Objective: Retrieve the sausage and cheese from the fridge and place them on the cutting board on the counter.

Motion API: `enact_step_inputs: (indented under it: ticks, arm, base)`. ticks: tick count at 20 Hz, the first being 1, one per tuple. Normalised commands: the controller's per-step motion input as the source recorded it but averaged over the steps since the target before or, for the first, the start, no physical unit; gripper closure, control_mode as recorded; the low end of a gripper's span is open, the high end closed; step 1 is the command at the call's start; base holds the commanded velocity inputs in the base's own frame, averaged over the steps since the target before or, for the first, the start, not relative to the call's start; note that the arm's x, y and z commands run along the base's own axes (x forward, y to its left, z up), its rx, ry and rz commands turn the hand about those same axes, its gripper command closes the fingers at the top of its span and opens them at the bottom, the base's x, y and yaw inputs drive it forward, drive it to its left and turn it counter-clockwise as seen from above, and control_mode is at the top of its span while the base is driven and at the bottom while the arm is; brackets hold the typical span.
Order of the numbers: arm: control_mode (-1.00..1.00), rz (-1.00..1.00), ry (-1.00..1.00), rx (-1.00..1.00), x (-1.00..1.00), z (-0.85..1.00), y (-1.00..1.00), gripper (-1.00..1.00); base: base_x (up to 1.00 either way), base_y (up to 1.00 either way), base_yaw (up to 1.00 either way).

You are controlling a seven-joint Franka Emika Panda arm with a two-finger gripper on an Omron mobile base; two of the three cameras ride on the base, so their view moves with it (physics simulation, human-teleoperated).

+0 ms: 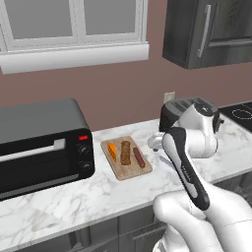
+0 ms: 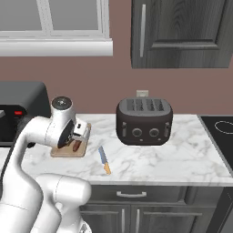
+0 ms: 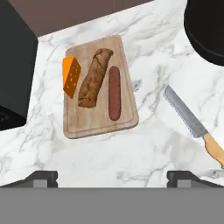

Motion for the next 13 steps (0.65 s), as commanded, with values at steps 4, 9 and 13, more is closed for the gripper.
enact_step_inputs:
  ticks: [4,9,13]
  arm:
    - [-1.0,0.0,-0.03,-0.01,-1.0,0.69,-0.09,-1.0]
    - [-1.0,0.03,-0.03,-0.04,-1.0,0.73,0.0,-1.0]
    - [-1.0,0.06,-0.05,-0.07,-1.0,0.69,-0.02,-1.0]
  base:
    - [0.0,0.0,0.0]
    - [0.0,0.0,0.0]
    - [0.0,0.0,0.0]
